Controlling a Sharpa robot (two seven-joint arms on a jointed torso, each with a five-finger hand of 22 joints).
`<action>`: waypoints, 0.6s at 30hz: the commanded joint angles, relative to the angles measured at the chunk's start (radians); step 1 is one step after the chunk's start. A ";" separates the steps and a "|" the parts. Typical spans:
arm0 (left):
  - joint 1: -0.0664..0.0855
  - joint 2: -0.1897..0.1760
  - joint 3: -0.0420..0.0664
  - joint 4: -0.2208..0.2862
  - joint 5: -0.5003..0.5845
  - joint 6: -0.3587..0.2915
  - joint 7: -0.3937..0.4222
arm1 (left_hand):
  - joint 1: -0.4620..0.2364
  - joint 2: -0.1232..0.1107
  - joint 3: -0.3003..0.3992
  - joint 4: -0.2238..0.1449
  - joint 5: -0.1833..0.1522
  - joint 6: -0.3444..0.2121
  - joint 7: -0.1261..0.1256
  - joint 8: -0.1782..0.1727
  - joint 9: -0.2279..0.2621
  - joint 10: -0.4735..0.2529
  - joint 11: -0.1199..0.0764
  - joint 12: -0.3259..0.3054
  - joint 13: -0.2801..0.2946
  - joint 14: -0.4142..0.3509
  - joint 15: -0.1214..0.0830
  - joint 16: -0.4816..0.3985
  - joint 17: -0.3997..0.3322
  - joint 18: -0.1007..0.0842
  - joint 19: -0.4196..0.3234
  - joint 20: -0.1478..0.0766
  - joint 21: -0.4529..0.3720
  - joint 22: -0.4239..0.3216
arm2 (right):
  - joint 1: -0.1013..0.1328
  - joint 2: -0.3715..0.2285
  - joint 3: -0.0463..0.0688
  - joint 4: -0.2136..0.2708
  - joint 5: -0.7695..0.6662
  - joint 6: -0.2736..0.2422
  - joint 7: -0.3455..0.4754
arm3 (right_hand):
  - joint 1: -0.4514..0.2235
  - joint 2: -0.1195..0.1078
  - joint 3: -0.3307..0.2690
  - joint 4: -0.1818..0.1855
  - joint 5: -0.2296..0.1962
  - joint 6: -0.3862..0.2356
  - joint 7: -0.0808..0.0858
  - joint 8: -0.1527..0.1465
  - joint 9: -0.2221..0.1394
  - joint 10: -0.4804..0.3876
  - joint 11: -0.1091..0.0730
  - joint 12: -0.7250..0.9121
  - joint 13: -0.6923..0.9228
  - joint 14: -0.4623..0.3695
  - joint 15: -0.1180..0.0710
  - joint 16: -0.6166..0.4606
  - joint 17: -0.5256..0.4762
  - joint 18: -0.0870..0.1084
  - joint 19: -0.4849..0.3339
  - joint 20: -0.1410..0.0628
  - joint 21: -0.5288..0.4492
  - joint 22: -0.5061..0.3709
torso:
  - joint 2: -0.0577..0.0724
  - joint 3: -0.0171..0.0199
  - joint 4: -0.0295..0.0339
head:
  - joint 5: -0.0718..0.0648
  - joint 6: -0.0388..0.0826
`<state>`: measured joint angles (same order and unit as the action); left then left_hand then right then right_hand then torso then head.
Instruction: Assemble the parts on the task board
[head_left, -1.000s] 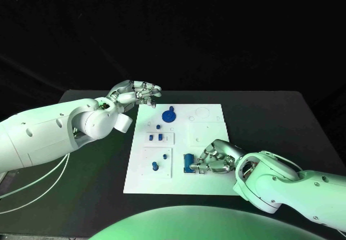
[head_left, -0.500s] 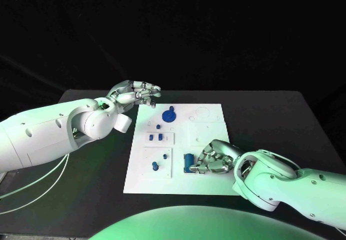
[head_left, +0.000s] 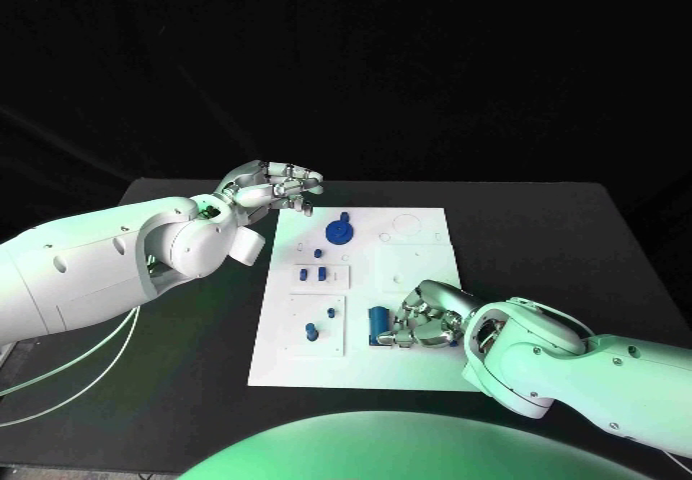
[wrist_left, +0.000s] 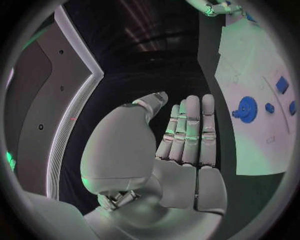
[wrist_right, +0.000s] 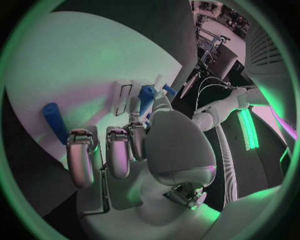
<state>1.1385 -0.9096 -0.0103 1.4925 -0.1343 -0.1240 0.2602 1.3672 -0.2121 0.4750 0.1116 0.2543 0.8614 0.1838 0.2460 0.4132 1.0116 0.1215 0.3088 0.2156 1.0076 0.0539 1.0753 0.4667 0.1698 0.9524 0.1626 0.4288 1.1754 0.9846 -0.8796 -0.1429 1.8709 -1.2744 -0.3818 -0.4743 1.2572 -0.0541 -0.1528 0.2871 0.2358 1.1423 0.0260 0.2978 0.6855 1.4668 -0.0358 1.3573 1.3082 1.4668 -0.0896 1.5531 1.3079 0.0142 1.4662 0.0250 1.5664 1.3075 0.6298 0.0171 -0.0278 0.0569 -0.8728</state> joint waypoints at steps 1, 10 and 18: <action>0.001 0.001 0.001 0.001 0.000 0.015 0.002 | 0.004 -0.001 0.008 0.001 0.005 -0.007 -0.003 0.005 0.002 -0.006 0.001 0.004 -0.002 -0.005 0.001 -0.005 -0.001 0.011 0.002 0.000 -0.006 -0.001 | 0.000 -0.001 0.000 0.000 -0.016 0.043 0.005 | 0.011 -0.001 -0.008 0.000 -0.003 0.007 -0.002 0.001 0.002 0.026 -0.007 0.002 0.130 0.096 -0.008 0.004 0.227 -0.014 0.105 -0.008 0.004 0.263 | -0.001 -0.0005 -0.0008 | 0.001 0.000; 0.001 0.001 0.000 0.000 0.000 0.016 0.001 | 0.005 -0.001 0.009 0.000 0.006 -0.007 -0.003 0.005 0.002 -0.006 0.001 0.004 -0.002 -0.005 0.001 -0.005 -0.002 0.011 0.002 -0.001 -0.006 -0.001 | 0.000 -0.001 0.000 -0.004 -0.018 0.056 -0.001 | 0.040 0.005 -0.014 0.000 0.005 0.004 -0.003 -0.001 0.006 0.025 -0.009 0.000 0.130 0.096 -0.009 0.004 0.228 -0.014 0.105 -0.010 0.004 0.263 | -0.001 0.0002 -0.0004 | -0.001 0.000; 0.001 0.001 0.000 0.000 0.000 0.015 0.001 | 0.005 -0.001 0.009 0.000 0.006 -0.007 -0.003 0.005 0.002 -0.006 0.001 0.004 -0.002 -0.005 0.001 -0.005 -0.002 0.011 0.002 -0.001 -0.006 -0.001 | 0.000 -0.007 0.000 0.001 -0.021 0.022 0.006 | 0.046 0.013 -0.017 0.003 0.011 0.005 -0.003 -0.002 0.008 0.026 -0.009 0.004 0.133 0.096 -0.010 0.004 0.227 -0.014 0.105 -0.010 0.004 0.263 | -0.001 -0.0004 -0.0010 | -0.001 0.000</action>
<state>1.1385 -0.9098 -0.0105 1.4914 -0.1344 -0.1234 0.2571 1.3672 -0.2121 0.4790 0.1131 0.2556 0.8614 0.1838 0.2460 0.4139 1.0116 0.1215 0.3088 0.2147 1.0076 0.0539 1.0753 0.4668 0.1699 0.9524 0.1626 0.4288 1.1755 0.9851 -0.8839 -0.1425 1.8683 -1.2803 -0.3516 -0.4759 1.2994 -0.0434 -0.1642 0.2922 0.2401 1.1422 0.0261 0.2977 0.6922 1.4665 -0.0355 1.3649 1.3116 1.4631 -0.0932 1.5530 1.3077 0.0141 1.4634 0.0224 1.5664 1.3073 0.6287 0.0169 -0.0286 0.0559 -0.8728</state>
